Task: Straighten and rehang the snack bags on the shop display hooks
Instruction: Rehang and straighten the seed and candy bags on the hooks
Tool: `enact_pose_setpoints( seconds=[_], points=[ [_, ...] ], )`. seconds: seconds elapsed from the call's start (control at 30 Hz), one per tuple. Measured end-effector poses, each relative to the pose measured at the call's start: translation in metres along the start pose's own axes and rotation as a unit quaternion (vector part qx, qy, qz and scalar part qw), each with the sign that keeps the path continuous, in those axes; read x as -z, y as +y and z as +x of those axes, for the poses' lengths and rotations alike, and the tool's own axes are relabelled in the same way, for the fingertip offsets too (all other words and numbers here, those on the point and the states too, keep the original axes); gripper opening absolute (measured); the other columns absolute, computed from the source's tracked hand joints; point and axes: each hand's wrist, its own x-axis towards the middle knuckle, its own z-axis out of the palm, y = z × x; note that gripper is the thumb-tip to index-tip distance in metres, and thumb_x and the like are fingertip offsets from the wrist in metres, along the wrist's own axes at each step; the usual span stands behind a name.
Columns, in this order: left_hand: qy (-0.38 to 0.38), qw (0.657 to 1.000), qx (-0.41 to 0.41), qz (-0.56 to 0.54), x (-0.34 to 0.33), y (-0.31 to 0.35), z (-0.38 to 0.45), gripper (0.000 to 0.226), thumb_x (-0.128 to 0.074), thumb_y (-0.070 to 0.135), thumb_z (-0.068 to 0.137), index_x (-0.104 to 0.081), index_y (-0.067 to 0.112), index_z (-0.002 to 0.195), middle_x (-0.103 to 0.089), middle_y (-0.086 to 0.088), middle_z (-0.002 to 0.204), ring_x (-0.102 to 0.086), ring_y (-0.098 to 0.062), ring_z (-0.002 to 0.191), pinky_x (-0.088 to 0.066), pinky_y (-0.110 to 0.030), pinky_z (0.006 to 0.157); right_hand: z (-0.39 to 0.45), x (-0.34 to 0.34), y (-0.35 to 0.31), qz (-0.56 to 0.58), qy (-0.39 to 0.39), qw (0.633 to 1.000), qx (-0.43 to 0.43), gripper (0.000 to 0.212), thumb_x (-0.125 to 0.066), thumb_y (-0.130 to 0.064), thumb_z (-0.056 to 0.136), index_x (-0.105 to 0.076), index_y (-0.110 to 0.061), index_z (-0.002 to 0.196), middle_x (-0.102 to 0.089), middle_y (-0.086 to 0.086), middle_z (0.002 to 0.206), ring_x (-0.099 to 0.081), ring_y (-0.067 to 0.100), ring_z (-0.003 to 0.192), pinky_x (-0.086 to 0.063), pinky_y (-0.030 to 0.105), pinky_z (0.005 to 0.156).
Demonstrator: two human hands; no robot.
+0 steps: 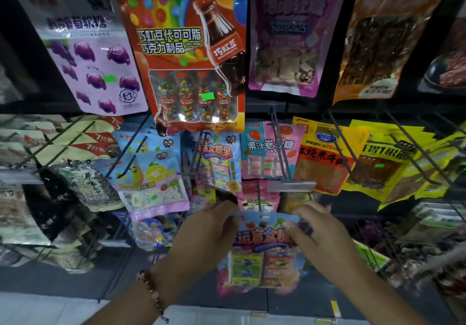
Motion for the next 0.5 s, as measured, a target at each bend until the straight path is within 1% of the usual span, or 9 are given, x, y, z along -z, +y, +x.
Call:
enact_pose_setpoints(
  seconds=[0.1, 0.17, 0.27, 0.3, 0.33, 0.37, 0.43, 0.47, 0.5],
  points=[
    [0.004, 0.998, 0.043, -0.053, 0.01, -0.016, -0.005, 0.015, -0.05, 0.032, 0.102, -0.059, 0.029, 0.114, -0.064, 0.007, 0.104, -0.062, -0.017, 0.087, -0.051, -0.043, 0.074, 0.011, -0.008, -0.021, 0.008, -0.01, 1.0, 0.009, 0.024, -0.054, -0.04, 0.096, -0.053, -0.018, 0.087, -0.044, -0.007, 0.086, -0.046, 0.011, 0.075, -0.037, 0.03, 0.066],
    [0.026, 0.995, 0.068, -0.075, 0.02, -0.025, -0.007, 0.019, -0.052, 0.034, 0.1, -0.06, 0.026, 0.115, -0.065, 0.005, 0.106, -0.063, -0.017, 0.092, -0.053, -0.044, 0.078, 0.02, -0.012, -0.036, 0.023, -0.018, 0.999, 0.024, 0.02, -0.055, -0.038, 0.097, -0.047, -0.026, 0.082, -0.041, -0.008, 0.082, -0.044, 0.012, 0.072, -0.034, 0.03, 0.063],
    [0.053, 0.99, 0.09, -0.091, 0.033, -0.041, -0.007, 0.015, -0.052, 0.034, 0.1, -0.061, 0.024, 0.106, -0.065, 0.008, 0.096, -0.062, -0.006, 0.083, -0.051, -0.036, 0.069, 0.036, -0.019, -0.057, 0.02, -0.027, 0.999, 0.029, 0.031, -0.056, -0.036, 0.097, -0.036, -0.04, 0.074, -0.038, -0.012, 0.077, -0.044, 0.01, 0.071, -0.031, 0.023, 0.06],
    [0.06, 0.99, 0.093, -0.087, 0.038, -0.046, -0.006, 0.014, -0.052, 0.033, 0.1, -0.061, 0.024, 0.103, -0.064, 0.01, 0.094, -0.06, -0.004, 0.081, -0.048, -0.03, 0.066, 0.041, -0.022, -0.063, 0.02, -0.029, 0.999, 0.029, 0.027, -0.057, -0.037, 0.096, -0.039, -0.041, 0.077, -0.039, -0.013, 0.077, -0.045, 0.008, 0.07, -0.032, 0.022, 0.06],
    [0.063, 0.99, 0.095, -0.082, 0.042, -0.051, -0.006, 0.013, -0.051, 0.033, 0.1, -0.061, 0.024, 0.101, -0.062, 0.011, 0.093, -0.058, -0.002, 0.081, -0.044, -0.024, 0.064, 0.046, -0.025, -0.068, 0.019, -0.032, 0.999, 0.027, 0.014, -0.056, -0.038, 0.096, -0.048, -0.037, 0.084, -0.041, -0.015, 0.081, -0.045, 0.006, 0.071, -0.033, 0.021, 0.06],
    [0.066, 0.99, 0.098, -0.079, 0.047, -0.055, -0.005, 0.013, -0.051, 0.033, 0.1, -0.061, 0.023, 0.101, -0.061, 0.012, 0.093, -0.057, -0.003, 0.081, -0.042, -0.021, 0.063, 0.05, -0.029, -0.073, 0.019, -0.034, 0.999, 0.024, 0.01, -0.056, -0.039, 0.096, -0.056, -0.029, 0.096, -0.042, -0.017, 0.086, -0.045, 0.005, 0.073, -0.034, 0.018, 0.062],
    [0.07, 0.989, 0.101, -0.076, 0.055, -0.066, -0.004, 0.015, -0.05, 0.033, 0.101, -0.06, 0.022, 0.101, -0.061, 0.008, 0.093, -0.057, -0.007, 0.079, -0.044, -0.027, 0.063, 0.059, -0.036, -0.083, 0.006, -0.038, 0.999, 0.019, 0.026, -0.055, -0.039, 0.097, -0.059, -0.02, 0.115, -0.048, -0.014, 0.099, -0.046, 0.006, 0.077, -0.036, 0.02, 0.063],
    [0.073, 0.989, 0.103, -0.076, 0.058, -0.07, -0.003, 0.015, -0.05, 0.033, 0.101, -0.06, 0.022, 0.1, -0.061, 0.006, 0.092, -0.057, -0.008, 0.077, -0.044, -0.029, 0.062, 0.064, -0.038, -0.088, 0.0, -0.038, 0.999, 0.013, 0.029, -0.054, -0.038, 0.098, -0.059, -0.019, 0.12, -0.052, -0.01, 0.106, -0.049, 0.009, 0.08, -0.039, 0.025, 0.066],
    [0.076, 0.989, 0.103, -0.077, 0.061, -0.075, -0.003, 0.015, -0.05, 0.033, 0.101, -0.06, 0.023, 0.099, -0.06, 0.007, 0.092, -0.056, -0.008, 0.076, -0.042, -0.027, 0.06, 0.068, -0.039, -0.095, -0.001, -0.04, 0.999, 0.005, 0.029, -0.053, -0.036, 0.098, -0.058, -0.018, 0.121, -0.055, -0.006, 0.111, -0.053, 0.013, 0.083, -0.042, 0.03, 0.07]
  ],
)
